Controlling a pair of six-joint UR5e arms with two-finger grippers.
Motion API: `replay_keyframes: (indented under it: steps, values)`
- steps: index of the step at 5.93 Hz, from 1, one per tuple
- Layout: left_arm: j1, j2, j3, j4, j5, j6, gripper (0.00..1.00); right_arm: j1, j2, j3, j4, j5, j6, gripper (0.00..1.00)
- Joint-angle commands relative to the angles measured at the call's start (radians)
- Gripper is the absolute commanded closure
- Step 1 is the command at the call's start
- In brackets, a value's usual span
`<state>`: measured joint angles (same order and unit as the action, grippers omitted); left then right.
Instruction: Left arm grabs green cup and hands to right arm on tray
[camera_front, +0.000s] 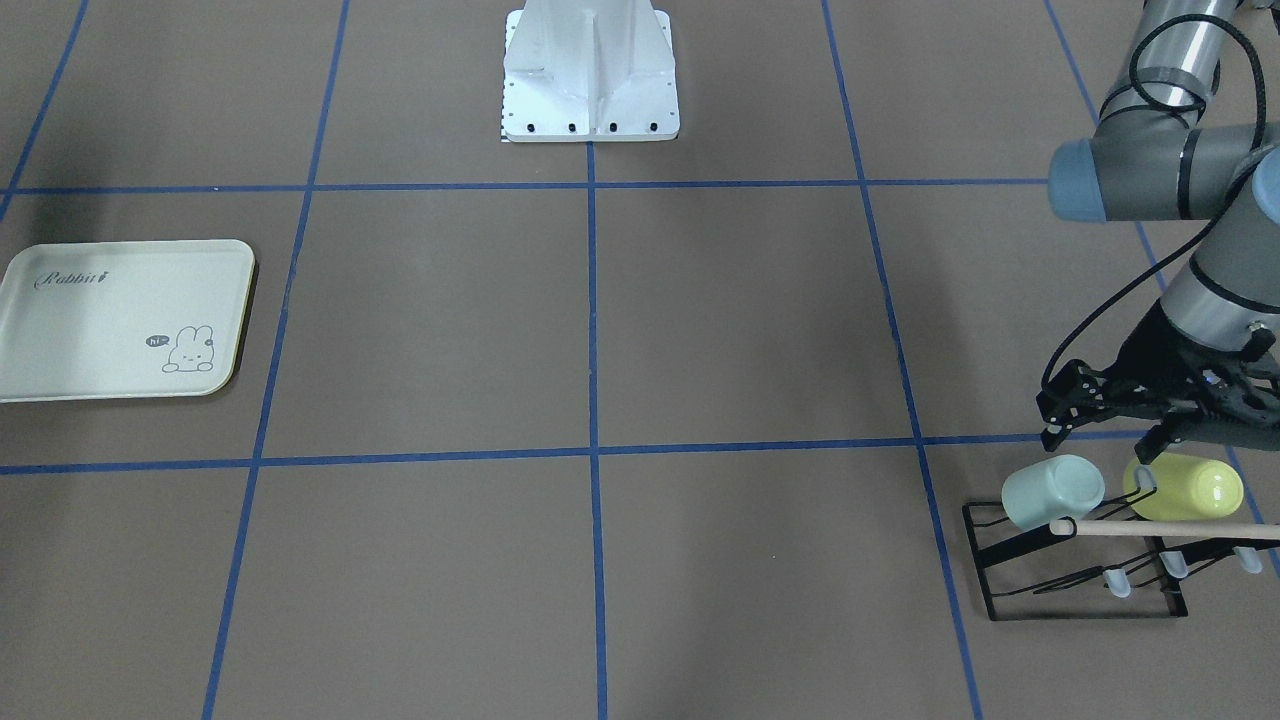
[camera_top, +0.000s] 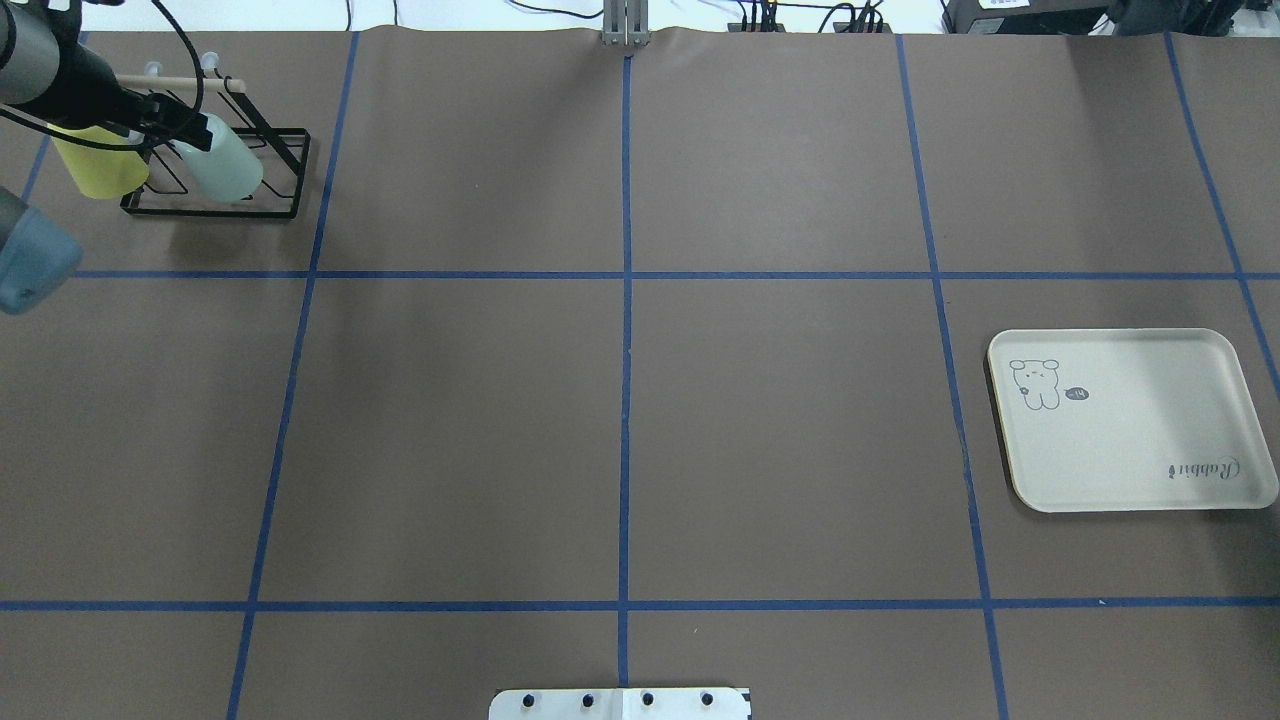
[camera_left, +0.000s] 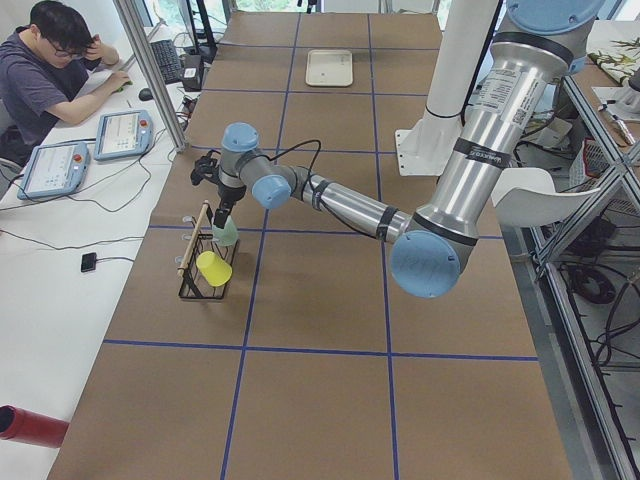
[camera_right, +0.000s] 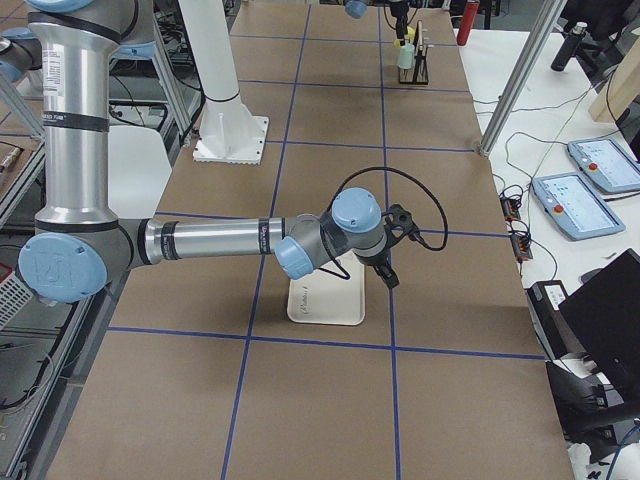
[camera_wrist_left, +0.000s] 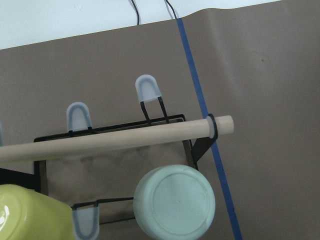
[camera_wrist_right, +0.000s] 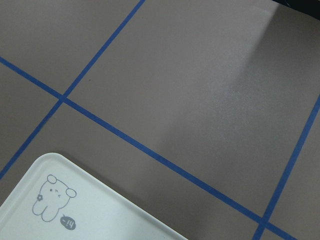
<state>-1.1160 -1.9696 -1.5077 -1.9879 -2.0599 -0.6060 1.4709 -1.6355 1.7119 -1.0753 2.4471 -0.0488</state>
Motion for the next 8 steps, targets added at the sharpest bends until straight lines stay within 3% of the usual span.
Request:
replay_keyframes:
  steps: [1, 8]
  values:
    - [0.018, -0.023, 0.03, 0.0, 0.027, -0.003, 0.0, -0.001, -0.001, 0.0, 0.0, 0.0, 0.0, 0.0]
    - [0.047, -0.037, 0.075, -0.002, 0.029, -0.008, 0.01, -0.001, -0.001, 0.0, 0.0, 0.001, 0.0, 0.0]
